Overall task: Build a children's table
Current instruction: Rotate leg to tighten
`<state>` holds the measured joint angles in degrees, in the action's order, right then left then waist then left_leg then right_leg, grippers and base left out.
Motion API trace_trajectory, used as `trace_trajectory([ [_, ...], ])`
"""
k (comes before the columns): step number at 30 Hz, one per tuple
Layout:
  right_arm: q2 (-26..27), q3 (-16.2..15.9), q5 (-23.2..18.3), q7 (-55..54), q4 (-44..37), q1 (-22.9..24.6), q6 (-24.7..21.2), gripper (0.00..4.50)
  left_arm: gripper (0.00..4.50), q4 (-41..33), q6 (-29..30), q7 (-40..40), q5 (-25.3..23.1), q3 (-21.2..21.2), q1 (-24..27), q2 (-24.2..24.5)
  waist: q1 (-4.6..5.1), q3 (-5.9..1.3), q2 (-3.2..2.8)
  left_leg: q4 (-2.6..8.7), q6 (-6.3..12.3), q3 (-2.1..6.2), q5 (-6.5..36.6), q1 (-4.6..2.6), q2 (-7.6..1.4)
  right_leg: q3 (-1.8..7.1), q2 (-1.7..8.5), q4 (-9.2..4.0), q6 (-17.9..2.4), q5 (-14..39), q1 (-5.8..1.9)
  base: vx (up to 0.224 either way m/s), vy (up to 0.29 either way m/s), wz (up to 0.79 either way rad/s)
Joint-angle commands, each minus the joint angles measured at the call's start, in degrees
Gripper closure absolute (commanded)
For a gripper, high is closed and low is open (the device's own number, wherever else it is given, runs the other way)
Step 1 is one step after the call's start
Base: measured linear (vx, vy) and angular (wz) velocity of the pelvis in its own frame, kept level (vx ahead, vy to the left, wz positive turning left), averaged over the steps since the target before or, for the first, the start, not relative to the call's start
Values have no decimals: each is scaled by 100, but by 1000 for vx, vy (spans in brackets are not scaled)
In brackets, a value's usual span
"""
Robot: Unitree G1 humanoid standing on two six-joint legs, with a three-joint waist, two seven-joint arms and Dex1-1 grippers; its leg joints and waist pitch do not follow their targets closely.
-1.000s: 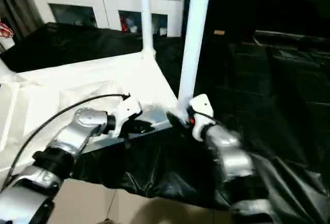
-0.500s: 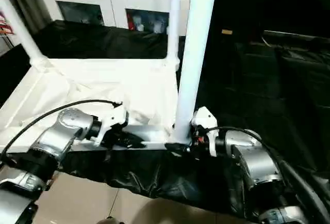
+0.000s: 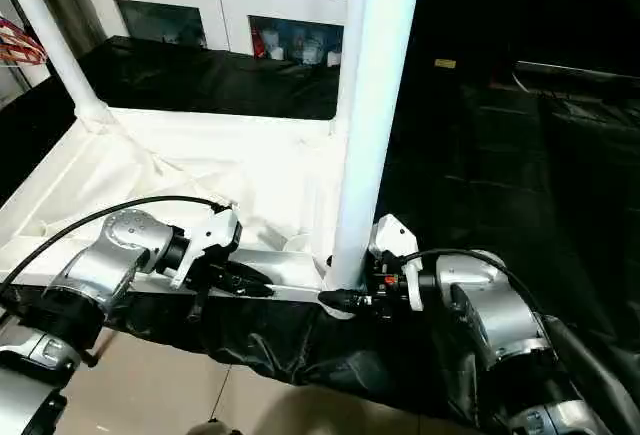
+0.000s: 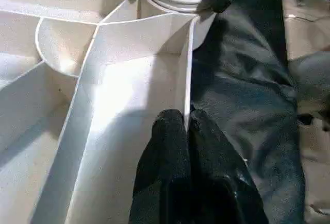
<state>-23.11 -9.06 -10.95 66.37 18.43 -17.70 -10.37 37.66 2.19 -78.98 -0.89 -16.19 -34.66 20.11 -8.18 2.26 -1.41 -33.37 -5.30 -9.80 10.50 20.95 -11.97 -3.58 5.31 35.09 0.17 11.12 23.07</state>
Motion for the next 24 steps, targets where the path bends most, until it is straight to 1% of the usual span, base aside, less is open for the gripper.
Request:
trace_trajectory([
  [1, 453, -298, 131, -482, 94, 14, 112, 181, 450, 38, 75, 803, -35, 77, -297, -361, 28, -315, 22, 412, 194, -9, 1224, -42, -98, 198, 279, -415, -1328, 911, -287, 0, 0, 0],
  [2, 639, -226, 225, -920, 231, -17, 99, 182, 450, 81, 106, 1056, -65, 107, -327, -484, 29, -317, 7, 415, 150, -5, 1287, -51, -94, 200, 288, -424, -1292, 1056, -288, 0, 0, 0],
  [3, 756, -184, 281, -1196, 315, -36, 83, 183, 450, 108, 126, 1217, -76, 131, -347, -568, 51, -305, 24, 435, 69, 7, 1351, -42, -89, 203, 294, -441, -1217, 1260, -298, 0, 0, 0],
  [4, 853, -156, 351, -1453, 396, -50, 97, 183, 450, 127, 168, 1361, -85, 145, -368, -660, 63, -291, 8, 455, 16, 11, 1462, -45, -85, 198, 290, -481, -1114, 1538, -289, 0, 0, 0],
  [5, 919, -146, 414, -1630, 451, -58, 129, 183, 450, 138, 189, 1450, -99, 145, -381, -717, 63, -289, 11, 460, 11, 17, 1524, -55, -84, 197, 295, -496, -1066, 1669, -290, 0, 0, 0],
  [6, 1028, -127, 472, -1860, 522, -62, 167, 183, 450, 142, 212, 1550, -130, 121, -395, -805, 69, -293, -11, 463, 0, 20, 1585, -72, -87, 209, 302, -513, -1018, 1779, -277, 0, 0, 0],
  [7, 1151, -90, 509, -2099, 584, -70, 158, 183, 450, 166, 236, 1698, -158, 120, -414, -894, 94, -290, 5, 469, -10, 20, 1571, -67, -83, 216, 289, -511, -1013, 1675, -282, 0, 0, 0],
  [8, 1472, 12, 575, -2690, 736, -92, 126, 183, 450, 225, 286, 2034, -225, 108, -459, -1116, 93, -292, -13, 470, -19, 20, 1555, -68, -78, 217, 284, -508, -1010, 1631, -280, 0, 0, 0],
  [9, 1688, 79, 619, -3083, 844, -121, 117, 183, 450, 267, 300, 2288, -284, 101, -487, -1257, 116, -271, -16, 476, -61, 10, 1642, -85, -65, 218, 278, -537, -992, 1747, -250, 0, 0, 0],
  [10, 1880, 151, 695, -3476, 968, -169, 119, 183, 450, 318, 311, 2530, -338, 109, -513, -1381, 153, -267, -15, 494, -125, 28, 1696, -79, -52, 206, 279, -546, -925, 1960, -266, 0, 0, 0],
  [11, 2019, 224, 733, -3786, 1075, -225, 103, 183, 450, 328, 323, 2641, -365, 102, -519, -1460, 163, -271, -10, 501, -142, 34, 1737, -85, -49, 203, 274, -550, -885, 2043, -272, 0, 0, 0],
  [12, 2138, 298, 761, -4056, 1177, -282, 94, 183, 450, 336, 334, 2751, -390, 100, -523, -1531, 170, -282, -13, 493, -114, 26, 1731, -115, -54, 216, 275, -566, -865, 2031, -245, 0, 0, 0],
  [13, 2380, 469, 770, -4595, 1389, -424, 93, 183, 450, 330, 361, 2974, -432, 93, -524, -1668, 199, -282, -55, 499, -133, 30, 1726, -100, -54, 226, 280, -558, -893, 1965, -243, 0, 0, 0],
  [14, 2567, 586, 666, -4792, 1514, -532, 164, 183, 450, 270, 349, 3027, -453, 44, -492, -1754, 205, -288, -73, 503, -135, 40, 1748, -95, -47, 209, 272, -562, -877, 1951, -260, 0, 0, 0],
  [15, 2580, 546, 694, -4778, 1512, -550, 247, 183, 450, 243, 327, 3057, -457, 38, -476, -1777, 212, -286, -77, 500, -118, 32, 1779, -104, -49, 215, 266, -571, -871, 1929, -244, 0, 0, 0],
  [16, 2541, 481, 758, -4720, 1463, -553, 385, 183, 450, 208, 316, 3090, -449, 56, -450, -1807, 218, -288, -59, 495, -73, 29, 1761, -83, -44, 216, 253, -565, -860, 1819, -264, 0, 0, 0],
  [17, 2532, 475, 760, -4699, 1453, -555, 410, 148, 450, 200, 315, 3086, -448, 60, -443, -1812, 205, -299, -63, 490, -49, 25, 1719, -86, -43, 219, 252, -557, -866, 1740, -266, 0, 0, 0],
  [18, 2521, 477, 752, -4661, 1435, -554, 433, 127, 450, 191, 309, 3079, -448, 64, -435, -1817, 205, -306, -61, 481, 6, 20, 1616, -72, -45, 225, 249, -536, -901, 1555, -271, 0, 0, 0],
  [19, 2492, 519, 675, -4538, 1382, -540, 429, 127, 450, 182, 266, 3057, -455, 64, -419, -1806, 203, -309, -35, 479, 33, 15, 1553, -61, -44, 225, 249, -532, -907, 1480, -282, 0, 0, 0],
  [20, 2380, 570, 644, -4278, 1292, -510, 442, 111, 450, 155, 140, 2932, -468, 57, -376, -1733, 207, -309, 9, 475, 83, 7, 1449, -52, -44, 223, 242, -523, -922, 1382, -286, 0, 0, 0],
  [21, 2295, 559, 655, -4148, 1248, -493, 453, 104, 450, 126, 85, 2840, -462, 49, -350, -1682, 196, -317, -20, 468, 127, 8, 1405, -52, -50, 224, 251, -510, -940, 1339, -290, 0, 0, 0],
  [22, 2198, 533, 671, -4026, 1205, -479, 459, 94, 450, 83, 97, 2754, -439, 55, -324, -1633, 197, -320, 1, 460, 170, 2, 1330, -43, -54, 225, 249, -504, -952, 1246, -299, 0, 0, 0],
  [23, 2097, 501, 683, -3888, 1179, -473, 494, 84, 450, 31, 97, 2685, -428, 49, -293, -1575, 192, -321, 6, 454, 210, 1, 1261, -33, -56, 223, 251, -490, -977, 1160, -304, 0, 0, 0],
  [24, 2045, 483, 670, -3790, 1153, -466, 490, 76, 450, 8, 86, 2634, -421, 42, -279, -1542, 186, -327, -4, 448, 227, 3, 1217, -26, -54, 221, 257, -481, -994, 1119, -311, 0, 0, 0],
])
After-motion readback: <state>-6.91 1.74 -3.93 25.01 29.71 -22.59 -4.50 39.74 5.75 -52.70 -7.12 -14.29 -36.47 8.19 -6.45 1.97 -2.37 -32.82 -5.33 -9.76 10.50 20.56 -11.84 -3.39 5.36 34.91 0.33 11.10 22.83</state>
